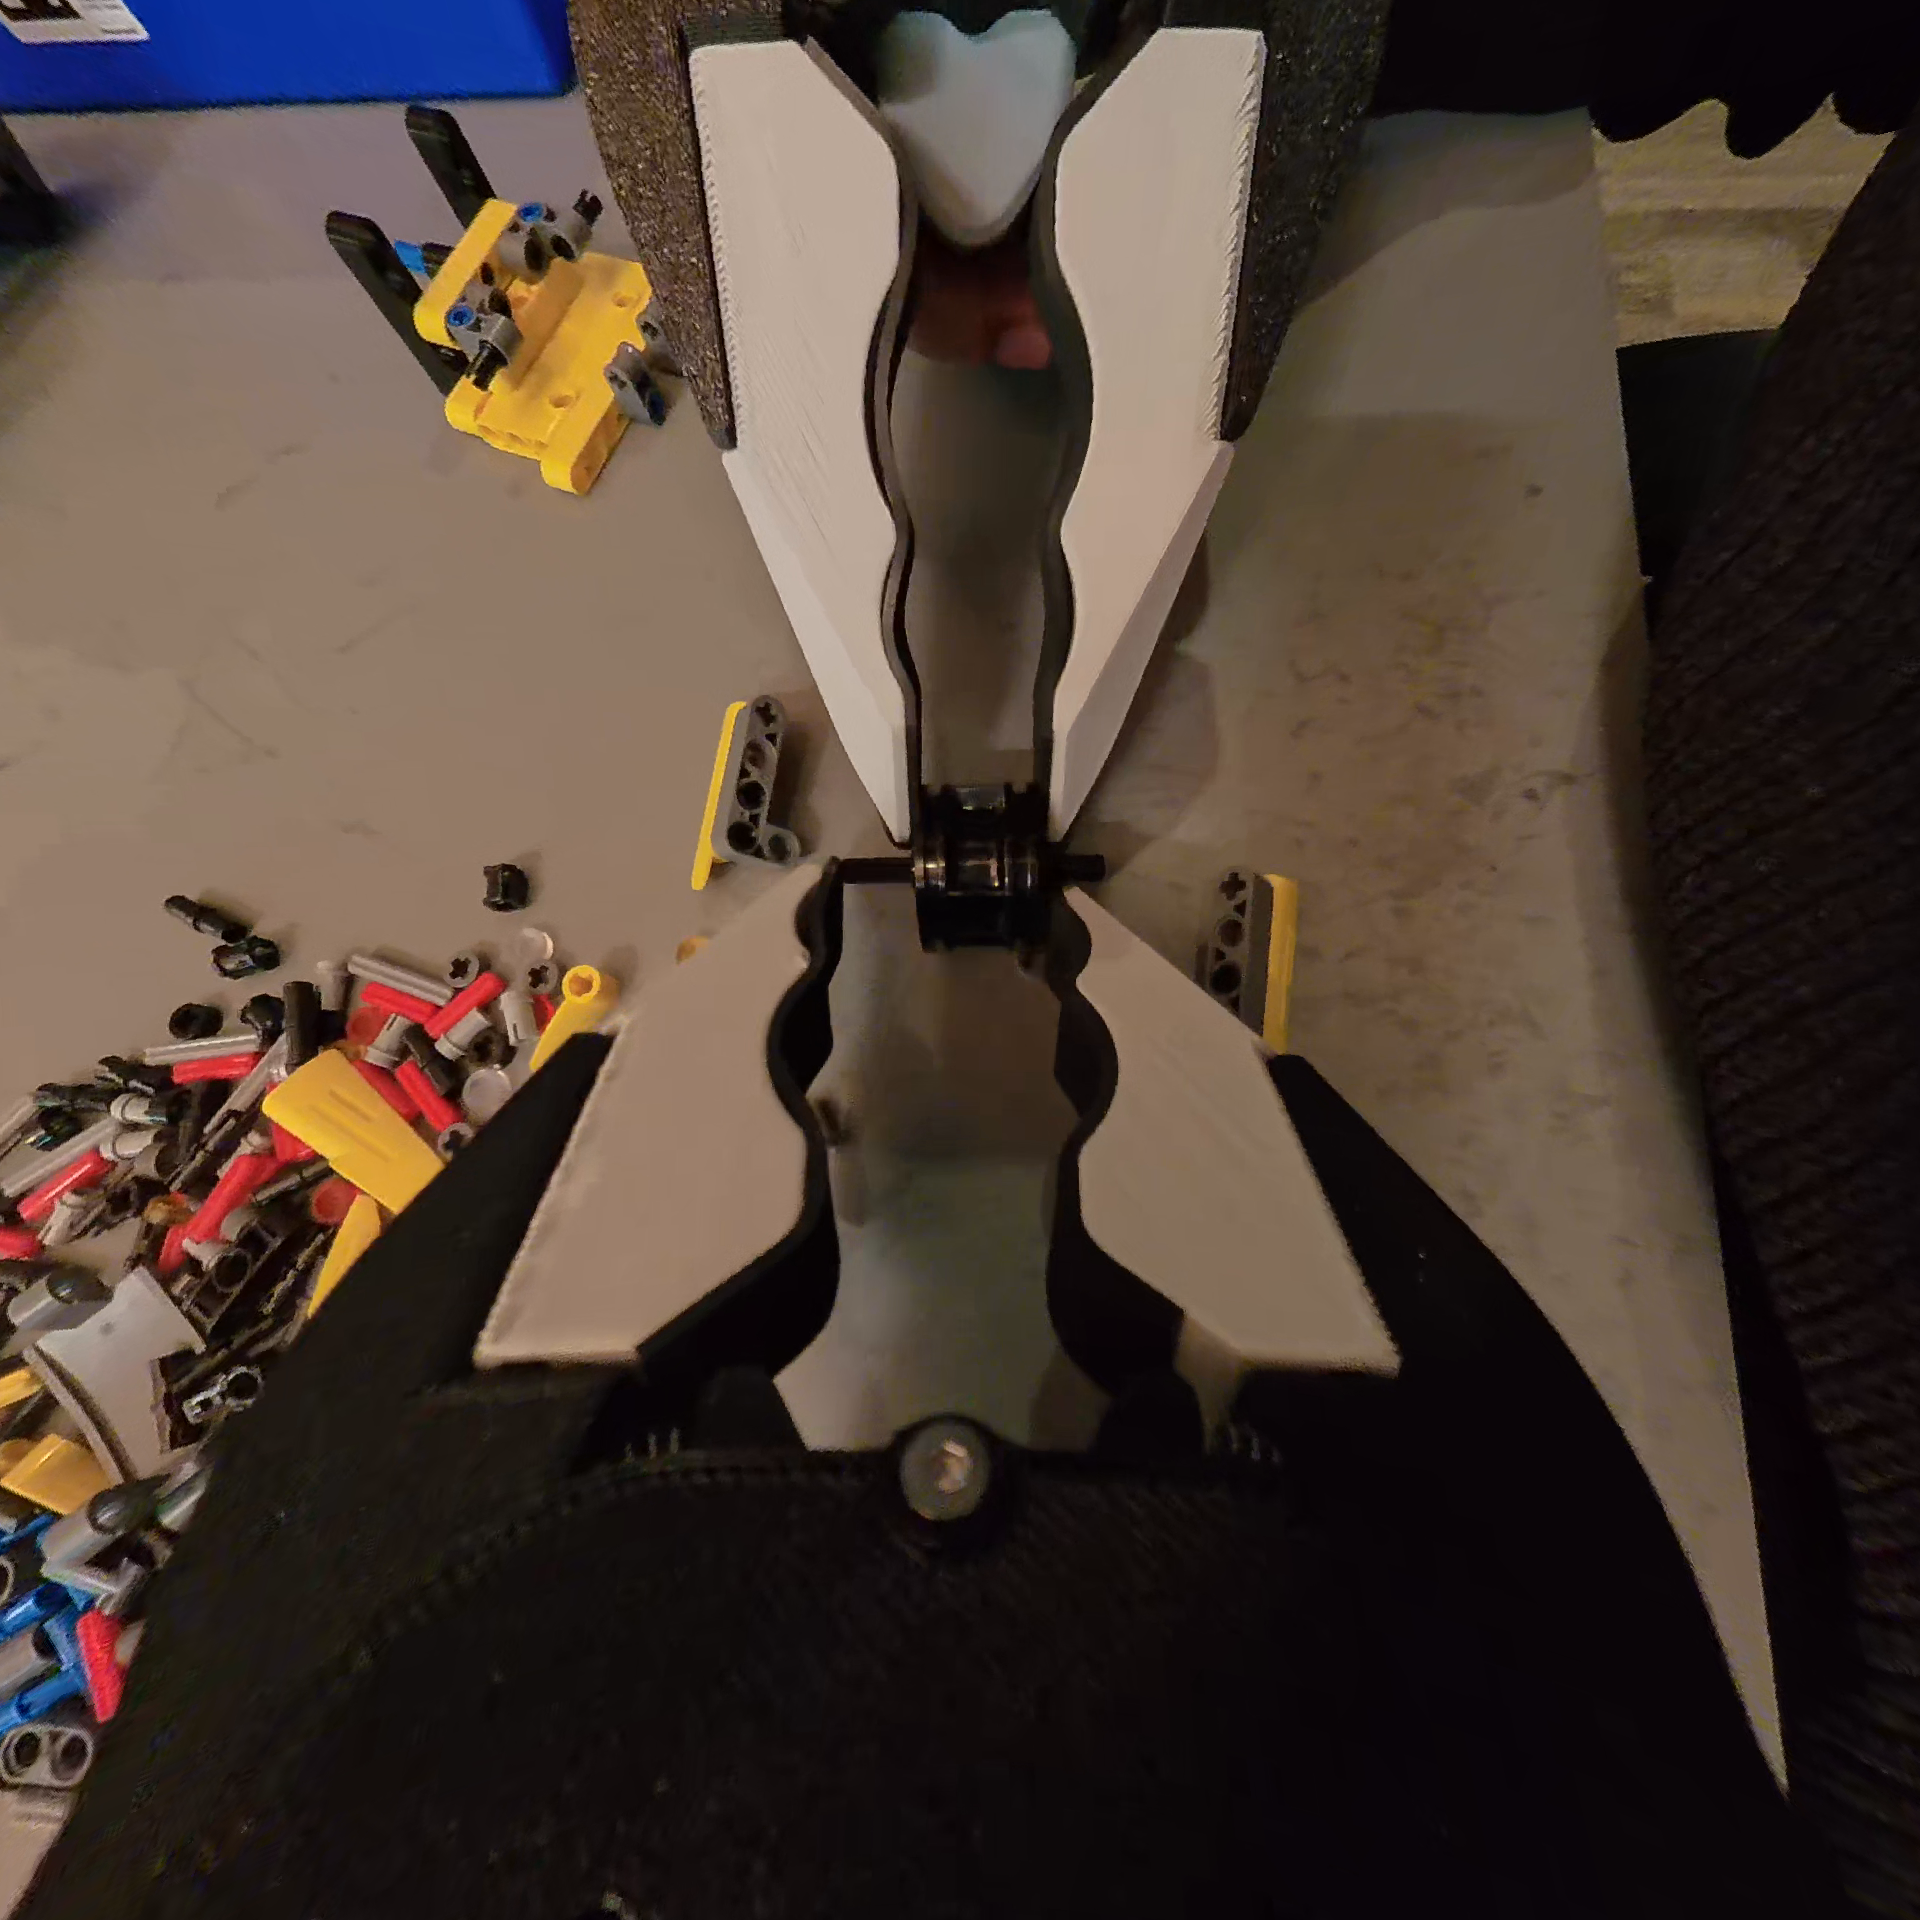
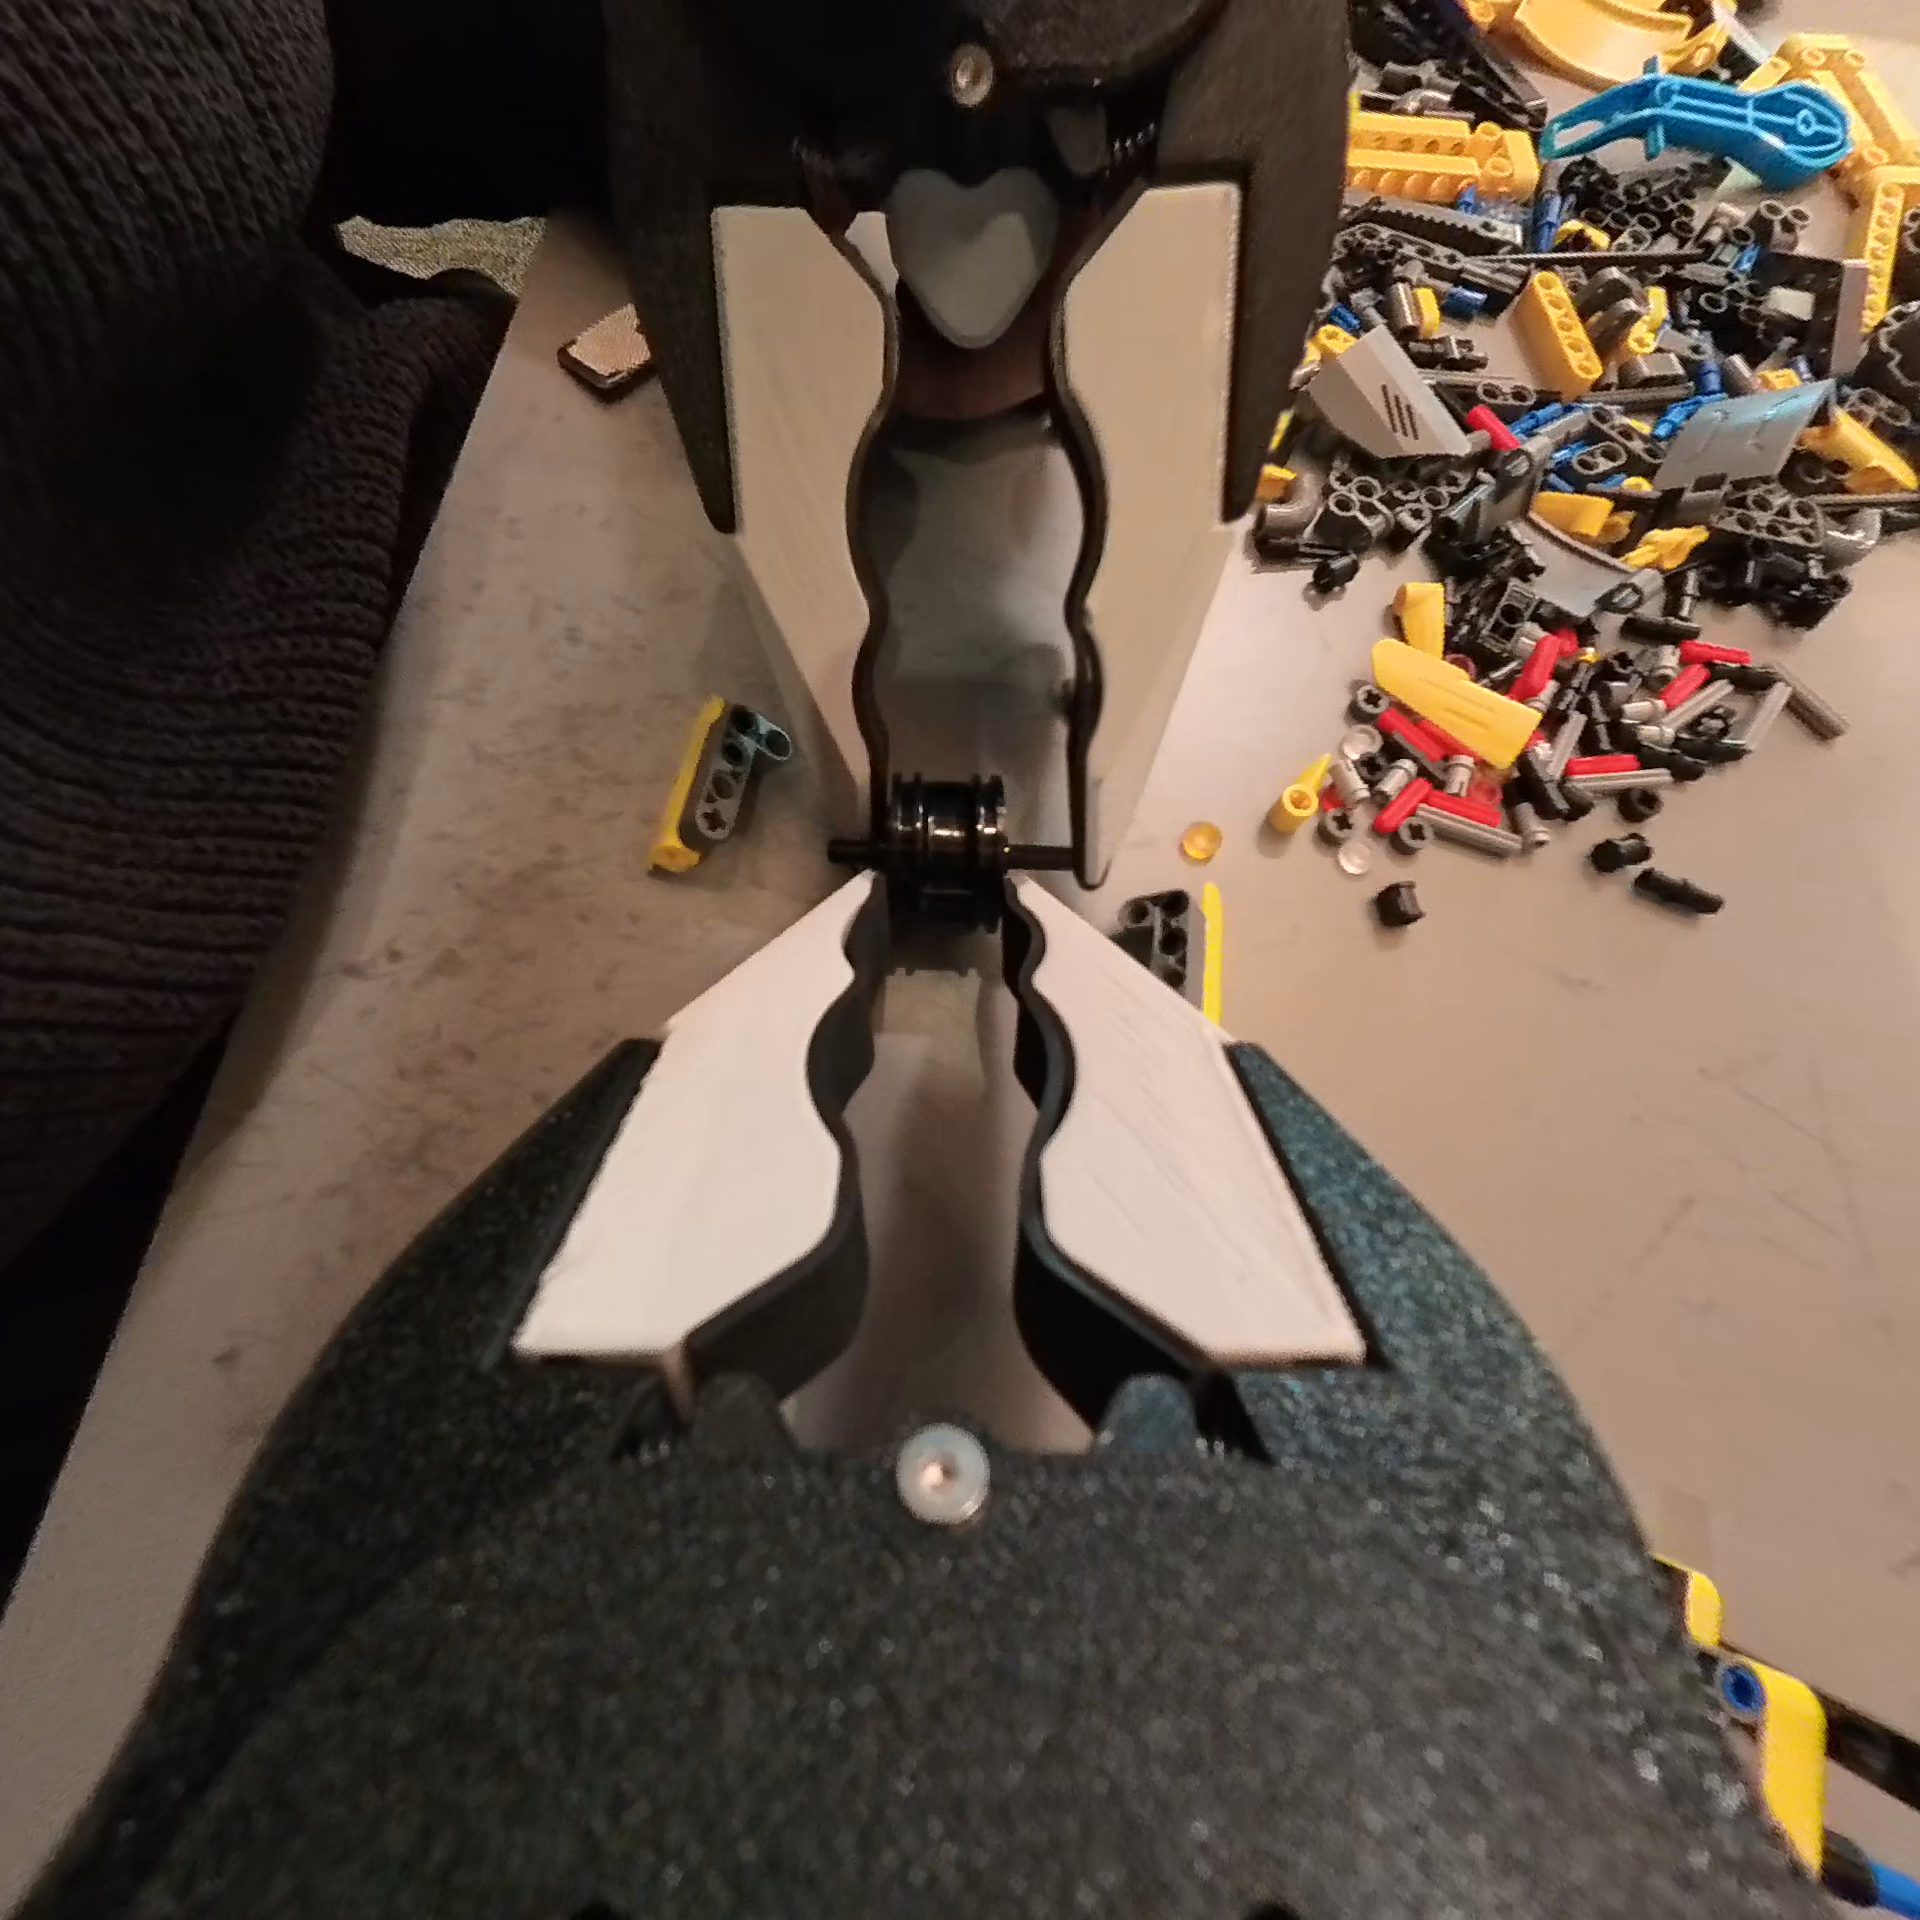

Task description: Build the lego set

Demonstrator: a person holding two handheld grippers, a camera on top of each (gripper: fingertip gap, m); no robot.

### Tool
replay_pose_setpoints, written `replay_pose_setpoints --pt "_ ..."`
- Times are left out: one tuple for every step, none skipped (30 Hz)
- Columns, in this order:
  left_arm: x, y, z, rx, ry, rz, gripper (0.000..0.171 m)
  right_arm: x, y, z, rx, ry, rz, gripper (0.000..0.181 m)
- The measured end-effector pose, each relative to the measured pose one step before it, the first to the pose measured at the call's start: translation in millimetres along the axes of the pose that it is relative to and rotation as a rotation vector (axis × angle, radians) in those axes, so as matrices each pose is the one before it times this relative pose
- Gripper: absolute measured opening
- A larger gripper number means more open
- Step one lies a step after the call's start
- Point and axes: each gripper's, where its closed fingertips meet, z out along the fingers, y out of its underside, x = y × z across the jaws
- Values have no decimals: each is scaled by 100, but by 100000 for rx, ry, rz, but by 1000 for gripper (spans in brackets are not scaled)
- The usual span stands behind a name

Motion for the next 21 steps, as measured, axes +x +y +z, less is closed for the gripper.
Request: replay_pose_setpoints --pt "6 -4 13 -73 98 -200 34 0 0 0 2 -2 -6 21" --pt "5 -1 1 39 183 -213 34 -2 1 2 -21 -52 115 21" --pt "-3 2 2 -3 180 -231 34 9 3 4 -52 -58 144 21" --pt "3 -9 -7 33 80 -79 34 -6 13 6 -55 -88 87 21" --pt "14 -3 -1 42 83 89 34 -30 -3 3 0 -143 10 21" --pt "22 0 -5 40 70 75 34 -16 -8 8 20 -126 38 21" --pt "37 -3 -13 35 333 -132 33 -59 -26 9 69 -327 132 21" --pt "69 -1 -18 64 540 -233 33 -68 -33 14 92 -344 108 21" --pt "39 0 -15 16 340 -141 33 -35 -26 27 41 -111 35 21" --pt "9 9 -8 -20 47 -99 33 -11 -13 14 11 -4 -38 21" --pt "9 -4 5 -17 -3 -73 33 -5 -6 7 2 -53 33 21" --pt "-3 3 -2 -22 -24 1 33 -4 -5 7 -3 -44 32 21" --pt "2 -5 -4 -29 106 -263 33 -10 -3 3 -4 -18 -17 21" --pt "10 0 5 -9 219 -473 32 -7 -5 4 10 2 -23 21" --pt "0 0 6 -34 219 -455 32 -2 3 -3 4 -50 58 21" --pt "3 1 -11 -33 229 -421 32 -10 -22 8 50 -127 156 21" --pt "3 2 3 -29 198 -416 32 -4 -2 0 43 -166 175 21" --pt "10 2 2 -34 145 -304 32 -6 -4 4 46 -229 262 21" --pt "-5 0 3 -17 87 -199 32 0 -14 1 43 -256 324 21" --pt "-1 -7 -2 -45 125 -307 32 3 0 -1 36 -219 284 21" --pt "4 2 2 -34 220 -383 32 4 4 -8 38 -98 132 21"
